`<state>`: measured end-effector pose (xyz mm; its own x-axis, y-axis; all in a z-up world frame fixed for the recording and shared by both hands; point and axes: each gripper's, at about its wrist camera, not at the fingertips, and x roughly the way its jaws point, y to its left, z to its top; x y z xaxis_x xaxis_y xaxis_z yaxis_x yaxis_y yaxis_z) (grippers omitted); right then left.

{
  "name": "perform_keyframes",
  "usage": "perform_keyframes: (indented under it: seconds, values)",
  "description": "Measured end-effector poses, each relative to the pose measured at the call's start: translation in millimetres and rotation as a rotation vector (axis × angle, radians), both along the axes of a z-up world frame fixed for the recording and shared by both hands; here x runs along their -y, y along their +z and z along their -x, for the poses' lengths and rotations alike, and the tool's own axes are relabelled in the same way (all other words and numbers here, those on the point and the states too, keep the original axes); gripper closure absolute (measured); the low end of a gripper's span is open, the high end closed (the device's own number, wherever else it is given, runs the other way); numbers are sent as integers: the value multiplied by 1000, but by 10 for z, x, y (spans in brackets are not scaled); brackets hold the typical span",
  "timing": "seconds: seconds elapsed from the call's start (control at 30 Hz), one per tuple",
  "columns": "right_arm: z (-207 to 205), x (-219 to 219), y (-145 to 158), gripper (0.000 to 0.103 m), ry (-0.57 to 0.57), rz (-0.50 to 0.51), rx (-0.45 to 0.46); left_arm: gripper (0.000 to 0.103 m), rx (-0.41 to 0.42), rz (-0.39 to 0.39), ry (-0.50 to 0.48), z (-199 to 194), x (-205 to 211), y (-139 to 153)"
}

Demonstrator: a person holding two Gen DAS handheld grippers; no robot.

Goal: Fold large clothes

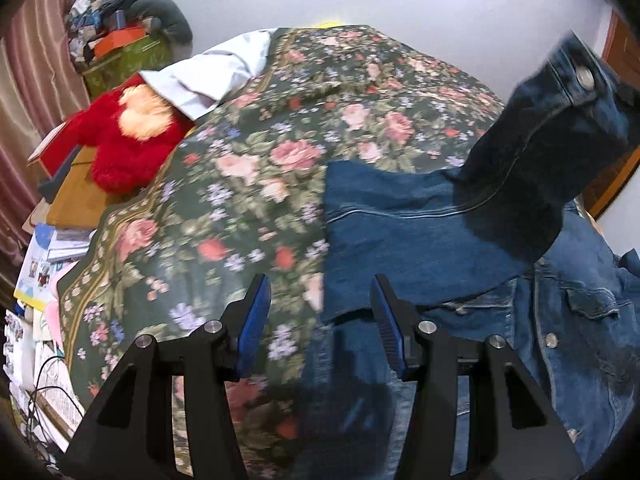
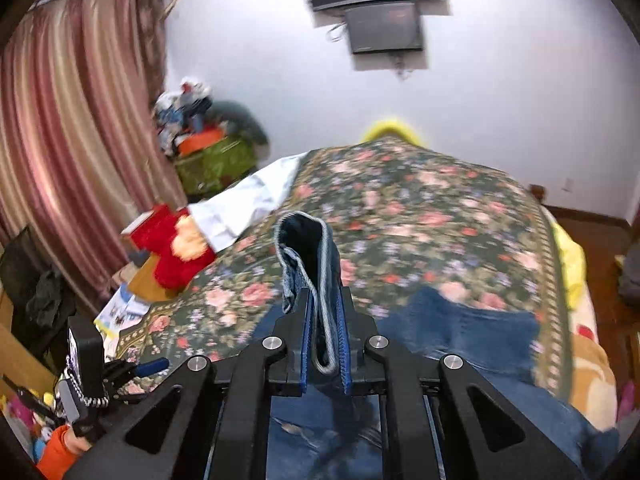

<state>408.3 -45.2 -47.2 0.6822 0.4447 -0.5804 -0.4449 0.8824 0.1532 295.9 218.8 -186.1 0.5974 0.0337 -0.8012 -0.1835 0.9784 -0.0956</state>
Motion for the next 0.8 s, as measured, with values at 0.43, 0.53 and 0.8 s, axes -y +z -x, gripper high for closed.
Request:
perform_keyframes:
  seconds: [0.43,0.53,0.8]
  values:
    - [39,1447,-396,93,-163,8,-111,48,-78,4,-76,-419,734,-60]
    - [1,1752,-521,93,-206,-5,-212,48,-71,-50,-161,-540,1073,71]
    - [284,2204,-785,93,-268,165,-233,28,-62,-142,-468,-991,2261,140]
